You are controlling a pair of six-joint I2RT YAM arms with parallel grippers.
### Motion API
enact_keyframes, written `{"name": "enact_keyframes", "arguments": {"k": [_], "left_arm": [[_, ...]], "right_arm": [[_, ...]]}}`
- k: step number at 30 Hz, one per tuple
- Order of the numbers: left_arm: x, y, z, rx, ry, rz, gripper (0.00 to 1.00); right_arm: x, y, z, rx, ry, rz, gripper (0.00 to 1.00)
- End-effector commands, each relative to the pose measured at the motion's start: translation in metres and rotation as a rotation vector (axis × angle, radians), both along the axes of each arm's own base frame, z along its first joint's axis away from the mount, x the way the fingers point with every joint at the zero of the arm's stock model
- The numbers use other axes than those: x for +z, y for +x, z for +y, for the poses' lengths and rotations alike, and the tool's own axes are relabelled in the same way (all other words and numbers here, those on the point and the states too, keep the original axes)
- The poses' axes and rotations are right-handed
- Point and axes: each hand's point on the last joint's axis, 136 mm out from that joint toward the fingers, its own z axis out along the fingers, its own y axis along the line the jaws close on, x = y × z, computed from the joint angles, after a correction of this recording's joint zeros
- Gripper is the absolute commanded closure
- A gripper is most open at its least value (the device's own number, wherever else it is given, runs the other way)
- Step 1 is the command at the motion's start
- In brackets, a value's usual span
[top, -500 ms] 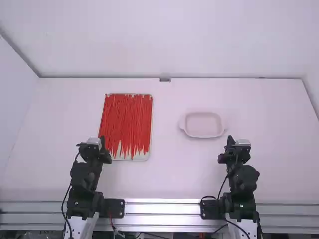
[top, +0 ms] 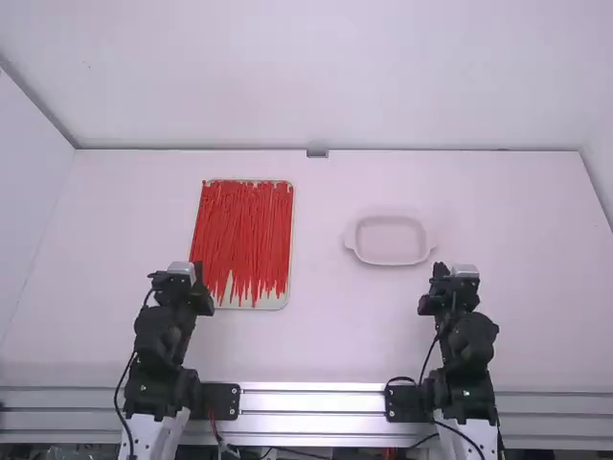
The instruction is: Fasten the cable tie
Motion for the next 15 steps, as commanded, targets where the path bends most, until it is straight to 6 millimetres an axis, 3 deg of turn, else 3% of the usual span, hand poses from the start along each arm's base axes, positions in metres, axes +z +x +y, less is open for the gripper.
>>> {"name": "enact_keyframes", "arguments": {"k": [1,15], "left_arm": [[0.024,0.000,-0.003,-0.017,-0.014,-0.017,0.89],[0.046,0.009,-0.014,-0.067,-0.054,0.249,0.67]], "right_arm": [[0.028,0.000,0.005,0.026,0.009,-0.024,0.89],[0.030,0.007,0.027,0.149,0.002,0.300,0.67]]}}
